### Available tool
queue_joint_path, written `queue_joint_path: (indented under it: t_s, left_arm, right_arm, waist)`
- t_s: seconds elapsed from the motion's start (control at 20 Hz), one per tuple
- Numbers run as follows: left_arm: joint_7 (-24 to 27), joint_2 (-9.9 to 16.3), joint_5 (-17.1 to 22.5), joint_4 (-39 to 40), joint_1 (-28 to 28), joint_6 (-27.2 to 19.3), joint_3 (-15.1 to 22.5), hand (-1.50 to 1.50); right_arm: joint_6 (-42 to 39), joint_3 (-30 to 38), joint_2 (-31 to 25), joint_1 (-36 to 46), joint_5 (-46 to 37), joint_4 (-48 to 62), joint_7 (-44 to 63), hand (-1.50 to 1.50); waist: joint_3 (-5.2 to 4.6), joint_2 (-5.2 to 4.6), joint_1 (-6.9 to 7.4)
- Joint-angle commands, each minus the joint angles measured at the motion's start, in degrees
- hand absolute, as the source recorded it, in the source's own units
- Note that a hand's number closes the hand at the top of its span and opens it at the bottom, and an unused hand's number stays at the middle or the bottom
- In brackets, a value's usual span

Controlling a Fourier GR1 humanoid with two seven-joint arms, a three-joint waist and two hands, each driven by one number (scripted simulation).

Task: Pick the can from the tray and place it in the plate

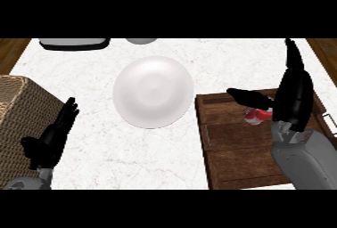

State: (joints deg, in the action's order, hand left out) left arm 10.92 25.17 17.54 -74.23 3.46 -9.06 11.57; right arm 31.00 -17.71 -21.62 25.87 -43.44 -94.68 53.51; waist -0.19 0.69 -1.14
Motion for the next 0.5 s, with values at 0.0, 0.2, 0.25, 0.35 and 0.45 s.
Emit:
queue_joint_path:
  t_s: [0.0, 0.2, 0.25, 0.35, 0.45]
  left_arm:
    - [-1.1, 0.3, -0.3, -1.1, 0.4, 0.0, -0.1, 0.0]
    - [0.1, 0.9, -0.2, -0.7, -0.5, 0.7, -1.0, 0.0]
    - [0.1, -0.1, 0.0, 0.3, 0.8, 1.0, -0.9, 0.0]
    - [-1.3, -2.1, -1.2, -0.5, 1.1, -1.1, 0.6, 0.0]
    - [-2.2, 0.6, 0.2, -1.3, 0.9, 1.3, -1.3, 0.0]
  right_arm:
    - [-14.6, -1.2, -3.1, 0.0, -0.7, -4.4, 11.9, -1.5]
    - [-27.1, -1.8, -5.0, 0.2, 5.1, -8.2, 18.8, -1.5]
    - [-28.6, -1.4, -4.3, 1.6, 6.3, -6.2, 19.7, -1.5]
    - [-32.3, 0.3, -4.9, 2.9, 8.7, -7.6, 22.6, -1.5]
    - [-32.9, -0.3, -2.9, 2.0, 8.4, -11.7, 26.9, -1.5]
  waist:
    - [0.0, 0.07, -0.29]
    - [-0.04, 0.07, -0.24]
    - [-0.02, -0.32, 0.2]
    - [0.04, -0.32, 0.35]
    - [0.09, -0.19, 0.49]
